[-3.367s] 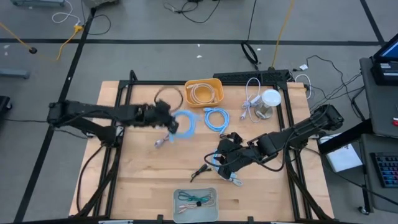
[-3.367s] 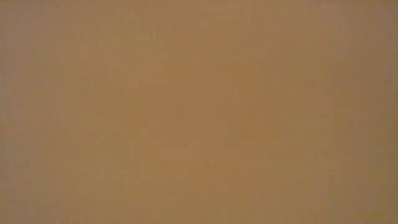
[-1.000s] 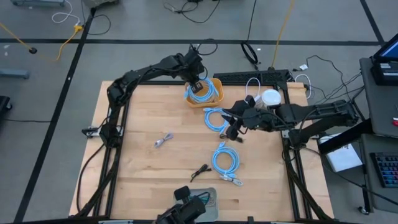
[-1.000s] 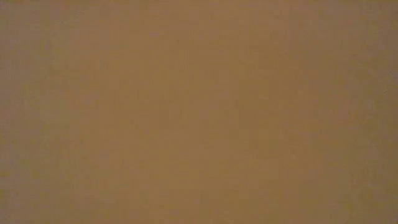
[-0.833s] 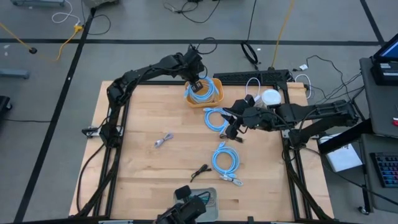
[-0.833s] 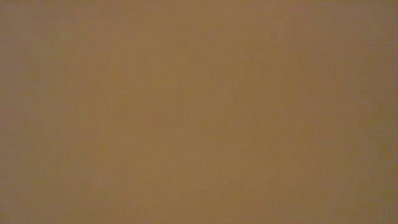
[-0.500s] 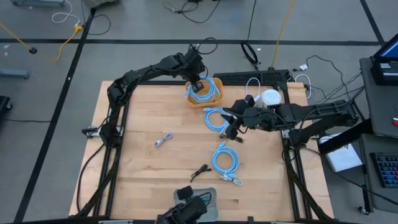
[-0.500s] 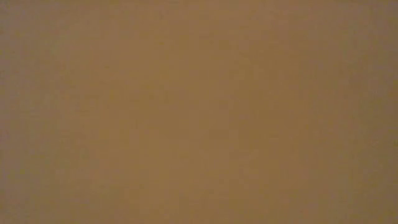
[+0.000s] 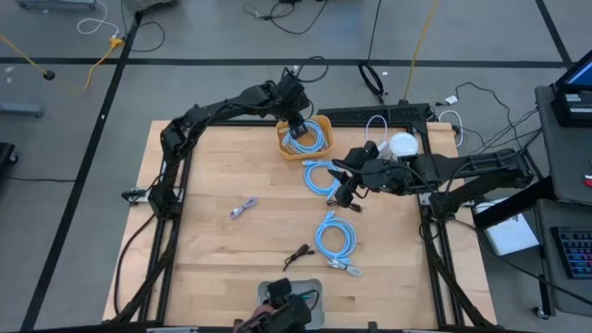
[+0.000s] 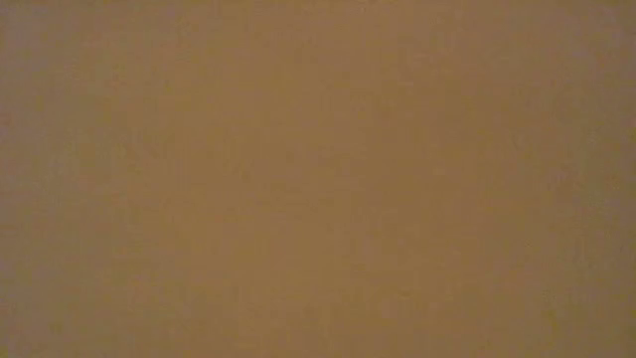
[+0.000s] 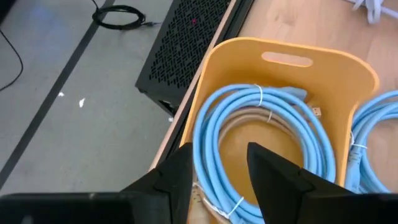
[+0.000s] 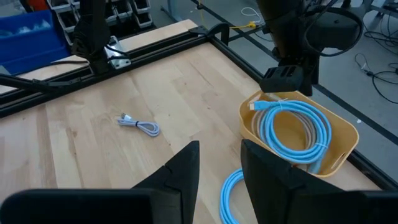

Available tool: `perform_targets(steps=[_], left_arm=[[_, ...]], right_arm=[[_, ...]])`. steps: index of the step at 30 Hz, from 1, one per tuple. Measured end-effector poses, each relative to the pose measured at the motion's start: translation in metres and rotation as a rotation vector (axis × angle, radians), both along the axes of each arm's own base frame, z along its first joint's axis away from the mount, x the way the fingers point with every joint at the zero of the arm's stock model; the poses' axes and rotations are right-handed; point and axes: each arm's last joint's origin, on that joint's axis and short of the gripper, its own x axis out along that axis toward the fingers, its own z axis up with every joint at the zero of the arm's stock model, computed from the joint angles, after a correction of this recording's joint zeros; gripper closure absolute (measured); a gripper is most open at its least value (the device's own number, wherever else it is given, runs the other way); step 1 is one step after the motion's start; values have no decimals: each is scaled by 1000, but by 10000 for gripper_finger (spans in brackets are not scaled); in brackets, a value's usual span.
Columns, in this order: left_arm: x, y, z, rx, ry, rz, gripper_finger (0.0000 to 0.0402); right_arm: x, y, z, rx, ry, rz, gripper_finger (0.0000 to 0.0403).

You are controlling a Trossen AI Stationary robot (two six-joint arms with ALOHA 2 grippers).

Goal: Pick & Place USB Port
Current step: Put the bottom left HDMI cable into the yellow bin, then put the purple charger cable into the gray bin

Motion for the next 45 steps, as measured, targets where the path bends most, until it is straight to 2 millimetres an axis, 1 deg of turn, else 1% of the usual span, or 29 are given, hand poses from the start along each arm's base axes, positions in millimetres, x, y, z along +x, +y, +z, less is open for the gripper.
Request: perform_targets(steps=[3, 6, 8, 10, 13, 16, 18, 20, 23, 26, 29, 31, 33, 36, 39, 42, 45], left_arm=[[0, -1, -1, 1, 16, 5, 249], [-2, -3, 0, -6, 60, 15, 265], [-2, -7, 7, -23, 82, 7, 277], [0, -14, 20, -37, 76, -19, 289], [2, -30, 45, -104, 72, -72, 304], [4, -52, 71, -177, 50, -135, 308], [5, -70, 82, -233, 61, -178, 309], [8, -89, 87, -288, 72, -228, 309], [12, -120, 87, -371, 126, -290, 309], [14, -152, 84, -422, 218, -327, 309], [17, -183, 82, -397, 296, -343, 309], [16, -201, 83, -379, 332, -348, 309], [14, -217, 89, -361, 334, -344, 309], [7, -239, 101, -362, 304, -329, 309], [1, -258, 98, -356, 291, -277, 309], [-13, -273, 84, -319, 300, -178, 309], [-42, -281, 61, -304, 303, -13, 309]], right_arm=[[0, 0, 0, -1, 0, 1, 293], [0, 0, 0, -5, 3, 3, 293], [0, 0, 0, -9, 11, 5, 293], [-1, -1, -2, -13, 31, 4, 293], [-4, -3, -5, -15, 72, 0, 293], [-6, -4, -8, -23, 118, -2, 293], [-6, -4, -14, -38, 139, 7, 293], [-6, -4, -26, -52, 177, 20, 293], [-4, -4, -56, -35, 229, 62, 293], [-3, -5, -98, 86, 243, 140, 293], [-7, -4, -135, 200, 229, 196, 293], [-12, -4, -153, 260, 230, 208, 293], [-17, -4, -166, 310, 257, 219, 293], [-22, -3, -176, 351, 286, 240, 293], [-23, -2, -177, 357, 290, 250, 293], [-22, -2, -171, 349, 256, 260, 293], [-22, -2, -163, 346, 207, 270, 293]])
